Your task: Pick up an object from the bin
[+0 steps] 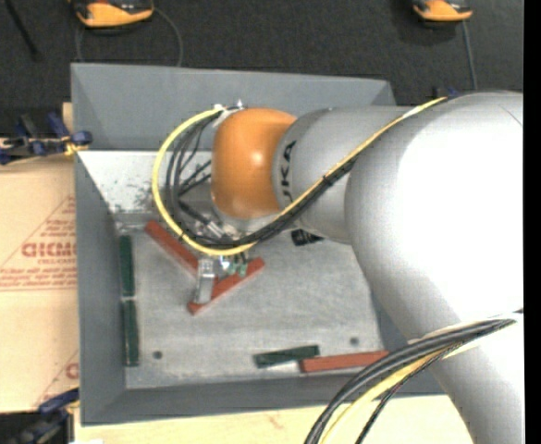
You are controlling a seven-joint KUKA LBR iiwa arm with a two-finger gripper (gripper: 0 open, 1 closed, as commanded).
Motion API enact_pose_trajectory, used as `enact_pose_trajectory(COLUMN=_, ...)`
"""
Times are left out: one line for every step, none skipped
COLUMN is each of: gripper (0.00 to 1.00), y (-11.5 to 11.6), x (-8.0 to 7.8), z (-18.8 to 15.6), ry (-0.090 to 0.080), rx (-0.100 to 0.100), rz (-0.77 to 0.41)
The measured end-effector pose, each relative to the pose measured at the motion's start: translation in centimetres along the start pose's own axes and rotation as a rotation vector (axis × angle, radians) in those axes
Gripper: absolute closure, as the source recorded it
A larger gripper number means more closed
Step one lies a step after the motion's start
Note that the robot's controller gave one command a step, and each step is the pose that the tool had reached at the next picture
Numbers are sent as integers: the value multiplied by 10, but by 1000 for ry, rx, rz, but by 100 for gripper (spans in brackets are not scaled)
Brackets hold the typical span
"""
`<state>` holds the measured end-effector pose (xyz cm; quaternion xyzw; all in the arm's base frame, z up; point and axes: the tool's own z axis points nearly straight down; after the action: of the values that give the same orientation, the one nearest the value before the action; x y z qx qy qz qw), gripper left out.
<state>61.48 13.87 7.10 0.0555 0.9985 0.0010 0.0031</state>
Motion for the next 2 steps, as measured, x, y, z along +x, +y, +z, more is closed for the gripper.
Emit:
enact_pose_trajectory(gripper=100, y=-2, x=-3, z=-4, ry=-5, rx=0, rz=3)
enact_pose_trajectory(gripper=0, y=-2, x=-1, z=-1, ry=0, rx=2, rz=2)
